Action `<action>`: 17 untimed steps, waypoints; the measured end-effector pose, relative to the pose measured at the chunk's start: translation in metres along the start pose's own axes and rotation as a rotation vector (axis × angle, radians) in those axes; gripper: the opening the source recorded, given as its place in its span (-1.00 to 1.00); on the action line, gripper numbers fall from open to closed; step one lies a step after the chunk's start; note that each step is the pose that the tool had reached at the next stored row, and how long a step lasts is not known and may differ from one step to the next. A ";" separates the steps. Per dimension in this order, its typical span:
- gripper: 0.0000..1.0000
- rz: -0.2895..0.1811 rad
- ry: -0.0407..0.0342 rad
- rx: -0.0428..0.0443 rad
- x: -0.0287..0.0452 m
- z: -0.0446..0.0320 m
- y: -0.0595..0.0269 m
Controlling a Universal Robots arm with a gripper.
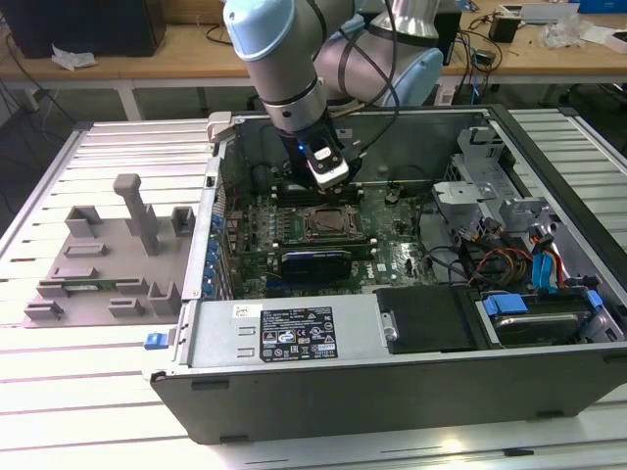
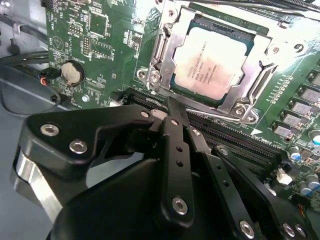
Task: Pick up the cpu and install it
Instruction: 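Install the first cpu locking lever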
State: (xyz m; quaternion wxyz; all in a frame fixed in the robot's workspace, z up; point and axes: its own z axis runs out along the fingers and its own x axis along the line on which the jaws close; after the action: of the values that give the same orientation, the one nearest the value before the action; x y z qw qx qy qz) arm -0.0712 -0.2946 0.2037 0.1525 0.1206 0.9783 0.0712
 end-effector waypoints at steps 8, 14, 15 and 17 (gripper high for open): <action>-0.79 0.005 0.0373 0.0103 -0.0010 -0.0001 0.0002; -0.79 0.006 0.0546 0.0150 -0.0014 0.0001 0.0006; -0.79 0.006 0.0545 0.0150 -0.0013 0.0001 0.0009; -0.79 0.006 0.0545 0.0149 -0.0007 0.0003 0.0031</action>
State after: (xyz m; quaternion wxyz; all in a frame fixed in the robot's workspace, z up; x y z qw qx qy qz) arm -0.0698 -0.2917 0.2042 0.1246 0.1229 0.9822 0.0676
